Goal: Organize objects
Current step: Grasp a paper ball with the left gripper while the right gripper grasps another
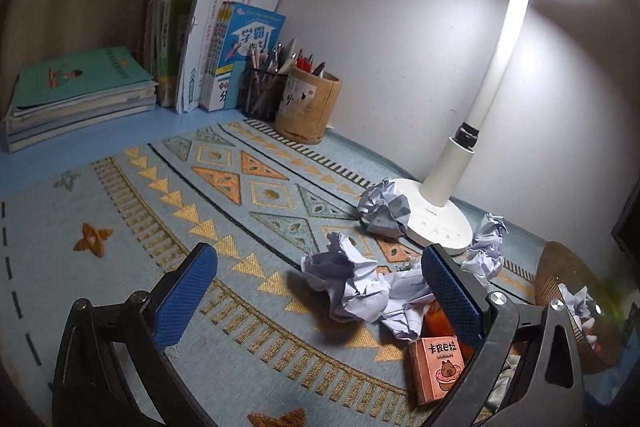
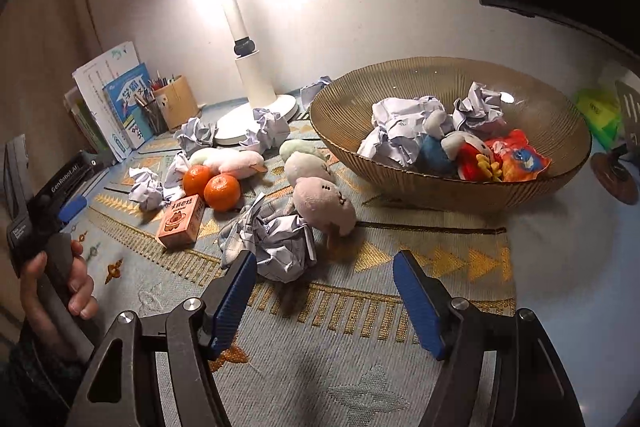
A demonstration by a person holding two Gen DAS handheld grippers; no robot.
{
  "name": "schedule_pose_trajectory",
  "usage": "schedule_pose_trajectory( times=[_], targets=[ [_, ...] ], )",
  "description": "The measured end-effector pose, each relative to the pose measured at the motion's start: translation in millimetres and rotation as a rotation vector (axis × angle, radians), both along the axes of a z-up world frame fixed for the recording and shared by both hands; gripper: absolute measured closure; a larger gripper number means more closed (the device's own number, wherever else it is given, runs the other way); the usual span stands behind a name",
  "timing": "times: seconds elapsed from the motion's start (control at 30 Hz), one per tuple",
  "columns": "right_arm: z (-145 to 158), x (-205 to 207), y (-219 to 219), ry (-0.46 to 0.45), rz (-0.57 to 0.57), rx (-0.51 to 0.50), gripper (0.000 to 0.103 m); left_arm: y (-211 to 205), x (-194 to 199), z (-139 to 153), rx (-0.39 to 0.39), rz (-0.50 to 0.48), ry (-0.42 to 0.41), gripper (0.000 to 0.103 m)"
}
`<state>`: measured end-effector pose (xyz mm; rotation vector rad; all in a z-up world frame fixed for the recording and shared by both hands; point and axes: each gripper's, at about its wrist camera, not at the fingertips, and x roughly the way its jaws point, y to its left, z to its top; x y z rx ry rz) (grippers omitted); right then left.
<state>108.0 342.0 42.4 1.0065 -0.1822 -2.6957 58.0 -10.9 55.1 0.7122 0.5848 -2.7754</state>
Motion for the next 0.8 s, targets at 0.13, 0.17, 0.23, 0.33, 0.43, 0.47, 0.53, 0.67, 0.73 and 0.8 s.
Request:
schedule_pose_trajectory(
  times=[0.13,0.17,0.23,0.33,0.43,0.47,0.53,0.67,0.73,0.8],
  targets=[
    [1,-3,6,0.0,-0.043,-0.019,0.034,-5,-9,-11,0.096,-0.05,-0.038,0.001],
    [2,-4,7,0.001,-0.047,-0.023,0.034,-5,-9,-12,0.103,-0.064,-0.042,0.001],
    [2,-5,6,0.001,-0.047,-0.022,0.034,-2,-12,-15,0.111,-0.083,-0.063,0.001],
    [2,-5,1,-0.003,-0.033,0.0,0.034,7,-29,-23,0.162,-0.217,-0.187,0.002],
    [2,-2,-10,-0.005,-0.01,0.043,0.034,16,-30,-19,0.131,-0.312,-0.23,0.002],
    [2,-1,-14,-0.007,-0.007,0.066,0.034,16,-29,-15,0.084,-0.311,-0.222,0.001],
    [2,-2,-28,-0.036,-0.014,0.11,0.034,9,-36,-14,0.043,-0.319,-0.263,0.001],
    [2,-14,-54,-0.096,-0.037,0.167,0.034,-9,-65,-30,0.205,-0.425,-0.388,0.001],
    [4,-21,-54,-0.108,-0.042,0.083,0.034,-14,-72,-36,0.224,-0.42,-0.4,0.001],
    [3,-30,-52,-0.14,-0.048,-0.01,0.034,-11,-74,-36,0.137,-0.395,-0.371,0.001]
  ],
)
